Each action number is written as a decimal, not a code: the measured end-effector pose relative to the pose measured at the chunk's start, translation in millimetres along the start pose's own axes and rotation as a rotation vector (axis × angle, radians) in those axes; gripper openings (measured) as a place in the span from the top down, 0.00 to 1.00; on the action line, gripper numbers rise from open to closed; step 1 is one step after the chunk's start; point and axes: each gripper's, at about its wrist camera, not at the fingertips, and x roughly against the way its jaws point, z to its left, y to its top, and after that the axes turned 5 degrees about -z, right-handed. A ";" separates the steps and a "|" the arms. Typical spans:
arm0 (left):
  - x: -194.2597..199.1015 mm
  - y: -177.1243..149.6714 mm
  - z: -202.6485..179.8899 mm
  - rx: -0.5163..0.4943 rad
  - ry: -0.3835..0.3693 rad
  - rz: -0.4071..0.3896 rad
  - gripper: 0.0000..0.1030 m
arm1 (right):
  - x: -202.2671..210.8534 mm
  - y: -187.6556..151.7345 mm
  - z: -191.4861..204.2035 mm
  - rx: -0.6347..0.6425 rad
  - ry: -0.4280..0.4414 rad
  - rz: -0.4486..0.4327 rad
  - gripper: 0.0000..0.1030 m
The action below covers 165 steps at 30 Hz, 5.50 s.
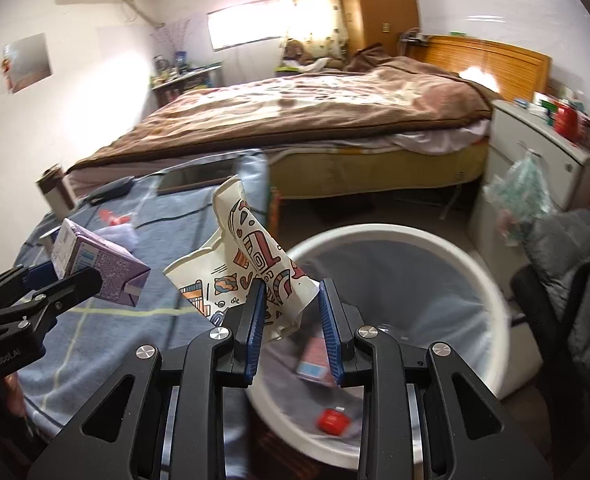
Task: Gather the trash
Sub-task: 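Carry both items over the white bin and open both tools to drop them, then move both open tools back over the table, then grasp the white yogurt cup with the left tool while the right tool grasps the white foam net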
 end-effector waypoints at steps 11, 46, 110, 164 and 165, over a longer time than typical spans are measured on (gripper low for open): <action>-30.6 2.8 -63.4 -0.079 -0.116 0.042 0.44 | 4.3 -11.4 -44.9 -0.045 -0.148 0.023 0.71; -40.7 -1.3 -74.7 -0.035 -0.124 0.069 0.33 | -3.4 -24.7 -55.9 -0.042 -0.273 0.075 0.46; 55.6 -40.7 226.3 0.306 0.351 -0.015 0.32 | -87.8 14.0 185.6 0.257 0.254 0.091 0.44; -3.6 -34.1 271.2 0.331 0.320 0.042 0.48 | -137.5 -0.5 248.0 0.472 0.437 0.181 0.74; -3.9 -34.1 270.6 0.324 0.324 0.044 0.50 | -137.0 -0.5 247.8 0.471 0.436 0.178 0.74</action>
